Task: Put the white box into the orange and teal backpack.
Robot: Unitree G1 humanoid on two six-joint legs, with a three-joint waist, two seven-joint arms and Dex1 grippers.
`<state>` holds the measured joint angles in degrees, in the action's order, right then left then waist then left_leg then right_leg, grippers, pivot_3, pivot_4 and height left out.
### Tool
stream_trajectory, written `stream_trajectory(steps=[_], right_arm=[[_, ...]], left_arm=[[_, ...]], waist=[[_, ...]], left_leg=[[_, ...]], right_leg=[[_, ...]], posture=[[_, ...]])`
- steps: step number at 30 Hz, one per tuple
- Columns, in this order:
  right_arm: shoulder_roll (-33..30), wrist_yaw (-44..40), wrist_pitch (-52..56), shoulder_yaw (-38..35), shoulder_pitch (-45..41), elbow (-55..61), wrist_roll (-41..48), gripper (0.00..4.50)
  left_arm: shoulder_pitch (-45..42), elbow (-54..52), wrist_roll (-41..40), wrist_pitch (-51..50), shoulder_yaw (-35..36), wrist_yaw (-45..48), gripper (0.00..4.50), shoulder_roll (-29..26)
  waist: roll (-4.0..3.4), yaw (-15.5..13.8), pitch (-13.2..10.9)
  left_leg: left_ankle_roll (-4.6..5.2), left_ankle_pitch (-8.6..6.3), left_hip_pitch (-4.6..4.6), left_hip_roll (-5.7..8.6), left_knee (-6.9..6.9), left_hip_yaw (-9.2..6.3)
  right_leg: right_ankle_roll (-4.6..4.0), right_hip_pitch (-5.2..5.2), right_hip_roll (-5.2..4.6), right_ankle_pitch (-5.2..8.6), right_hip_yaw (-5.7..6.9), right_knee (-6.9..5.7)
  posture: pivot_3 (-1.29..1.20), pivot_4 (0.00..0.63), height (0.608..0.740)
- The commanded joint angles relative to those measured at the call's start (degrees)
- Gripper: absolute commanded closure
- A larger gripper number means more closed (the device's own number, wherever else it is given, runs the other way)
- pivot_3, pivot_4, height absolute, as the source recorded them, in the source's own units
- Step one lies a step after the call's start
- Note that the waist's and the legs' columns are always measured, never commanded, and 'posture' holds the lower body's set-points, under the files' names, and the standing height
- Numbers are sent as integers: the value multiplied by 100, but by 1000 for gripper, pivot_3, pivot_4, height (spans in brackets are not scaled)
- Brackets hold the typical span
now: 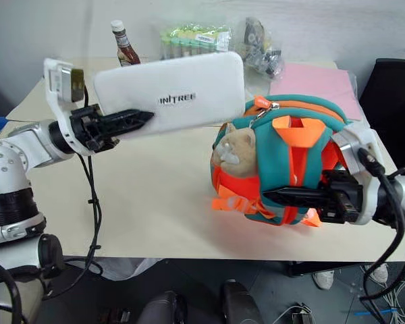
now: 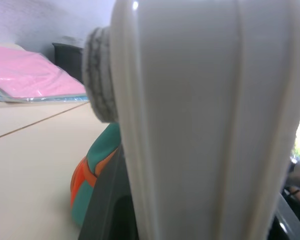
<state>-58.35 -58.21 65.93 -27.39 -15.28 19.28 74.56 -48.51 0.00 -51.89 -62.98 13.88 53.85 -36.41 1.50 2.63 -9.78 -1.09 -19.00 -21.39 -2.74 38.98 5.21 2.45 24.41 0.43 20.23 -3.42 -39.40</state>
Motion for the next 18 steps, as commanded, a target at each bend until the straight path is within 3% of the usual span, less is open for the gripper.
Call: stream_trajectory(steps=[1,10,18], right_arm=[[-164,-239,-182,-271,147,-108,-132,4484],[-137,-487,-537,-155,366,-243,-614,4484],[13,-579,-951,317,248,-112,-1083,4484]], left_arm=[[-189,14,570,847,-503,479,3169,-161],[-583,551,1833,2321,-1781,2070,3169,-715],[-1375,1289,2638,3051,-2572,2438,3169,70]], waist=[[0,-27,0],[0,-94,0],[2,-104,-1]], left_leg=[[1,0,0,0,0,0],[9,-5,-2,0,0,1],[20,-10,-8,2,5,2]], right_leg=[[0,-1,0,0,-1,1],[0,0,1,0,-2,3],[0,2,2,0,-2,5]], posture=[[0,150,740],[0,150,740],[0,150,740]])
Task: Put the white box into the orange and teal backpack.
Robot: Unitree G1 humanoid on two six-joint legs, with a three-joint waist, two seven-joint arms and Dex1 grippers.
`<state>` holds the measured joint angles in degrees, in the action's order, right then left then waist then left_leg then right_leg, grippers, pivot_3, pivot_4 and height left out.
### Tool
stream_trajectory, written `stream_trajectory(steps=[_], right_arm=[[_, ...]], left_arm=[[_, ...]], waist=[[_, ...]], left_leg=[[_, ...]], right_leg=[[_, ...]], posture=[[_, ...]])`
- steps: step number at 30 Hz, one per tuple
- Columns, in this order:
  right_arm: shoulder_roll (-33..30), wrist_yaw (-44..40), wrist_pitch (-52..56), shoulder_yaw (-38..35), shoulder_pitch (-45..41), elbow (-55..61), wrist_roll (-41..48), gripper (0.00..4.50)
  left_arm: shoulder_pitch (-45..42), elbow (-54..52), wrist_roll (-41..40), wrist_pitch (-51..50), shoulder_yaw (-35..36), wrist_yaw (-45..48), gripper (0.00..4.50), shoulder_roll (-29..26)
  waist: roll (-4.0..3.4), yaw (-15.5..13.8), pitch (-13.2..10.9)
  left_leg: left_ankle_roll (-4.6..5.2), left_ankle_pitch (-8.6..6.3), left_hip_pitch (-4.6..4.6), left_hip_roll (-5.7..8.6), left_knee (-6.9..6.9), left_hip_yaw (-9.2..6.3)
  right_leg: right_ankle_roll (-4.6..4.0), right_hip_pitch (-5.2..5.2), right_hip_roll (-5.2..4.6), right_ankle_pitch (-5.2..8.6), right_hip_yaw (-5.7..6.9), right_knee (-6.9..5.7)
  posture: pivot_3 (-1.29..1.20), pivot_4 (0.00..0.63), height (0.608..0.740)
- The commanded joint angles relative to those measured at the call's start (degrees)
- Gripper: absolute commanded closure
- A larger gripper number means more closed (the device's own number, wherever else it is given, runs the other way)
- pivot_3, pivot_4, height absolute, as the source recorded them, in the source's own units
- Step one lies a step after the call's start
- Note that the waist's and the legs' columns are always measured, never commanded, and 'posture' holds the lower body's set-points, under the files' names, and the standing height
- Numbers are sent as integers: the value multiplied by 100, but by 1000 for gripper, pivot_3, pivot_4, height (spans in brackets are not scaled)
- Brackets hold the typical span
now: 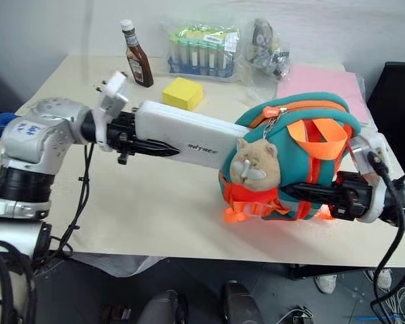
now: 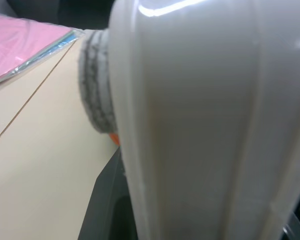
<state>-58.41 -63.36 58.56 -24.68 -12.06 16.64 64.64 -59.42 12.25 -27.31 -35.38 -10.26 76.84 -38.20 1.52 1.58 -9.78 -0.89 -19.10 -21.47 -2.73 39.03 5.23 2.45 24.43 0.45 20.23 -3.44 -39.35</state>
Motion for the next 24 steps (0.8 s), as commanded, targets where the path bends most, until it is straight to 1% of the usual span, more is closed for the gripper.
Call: stream_trajectory(steps=[1,4,7,10,12,14,15,18,19,22,23,24], right_arm=[[44,-65,-269,121,-91,193,-147,4484],[160,43,-392,319,-202,309,-224,4484],[298,207,-436,404,-317,349,-256,4484],[388,322,-475,452,-320,414,-283,4484],[442,415,-505,488,-307,456,-326,4484],[481,488,-494,471,-286,479,-335,4500],[495,513,-484,445,-263,493,-323,4500],[524,573,-475,396,-181,554,-291,4500],[537,607,-477,389,-156,573,-284,4500],[577,713,-481,374,-106,601,-258,4500],[583,738,-484,375,-96,610,-246,4500],[583,756,-481,377,-93,624,-228,4500]], left_arm=[[-386,167,317,405,-269,71,3169,461],[-665,541,858,768,-634,-522,3169,1352],[-712,729,1380,968,-915,-1125,3169,2057],[-670,737,1632,969,-1034,-1530,3169,2568],[-642,664,1745,963,-1045,-1673,3169,2688],[-612,556,1698,828,-857,-1629,2478,2532],[-585,498,1668,791,-763,-1560,2277,2376],[-471,309,1659,789,-511,-1473,1398,1853],[-397,185,1591,754,-388,-1405,1166,1654],[-97,-317,1068,409,39,-903,252,1026],[1,-459,873,261,163,-688,14,806],[106,-608,661,128,307,-403,14,530]], waist=[[1,0,0],[2,-16,-1],[2,-16,-1],[7,29,-4],[7,27,-5],[7,34,-5],[6,47,-5],[6,72,-5],[6,77,-5],[5,73,-5],[5,68,-5],[5,55,-5]], left_leg=[[1,-1,-2,0,1,0],[2,-1,-3,-1,3,-1],[10,-5,-7,2,7,-1],[12,-6,-9,2,3,3],[12,-6,-5,2,-2,0],[8,-4,1,0,-2,-1],[5,-2,3,0,-3,0],[1,0,8,-2,-6,0],[-1,1,8,-3,-8,0],[-4,3,9,-6,-8,-1],[-4,3,9,-7,-6,-2],[-4,3,9,-6,-5,-2]], right_leg=[[0,1,0,0,0,0],[0,2,0,0,0,0],[5,0,0,-3,-3,5],[6,8,3,-3,-10,6],[6,12,9,-3,-20,-3],[6,12,12,-3,-20,-8],[6,12,13,-3,-22,-12],[6,11,15,-3,-23,-16],[6,11,15,-3,-23,-15],[5,10,13,-3,-19,-16],[5,10,11,-3,-19,-16],[5,9,9,-3,-18,-16]], posture=[[0,150,740],[0,150,740],[0,150,740],[0,150,740],[0,150,740],[0,150,740],[0,150,740],[0,150,740],[0,150,740],[0,150,740],[0,150,740],[0,150,740]])
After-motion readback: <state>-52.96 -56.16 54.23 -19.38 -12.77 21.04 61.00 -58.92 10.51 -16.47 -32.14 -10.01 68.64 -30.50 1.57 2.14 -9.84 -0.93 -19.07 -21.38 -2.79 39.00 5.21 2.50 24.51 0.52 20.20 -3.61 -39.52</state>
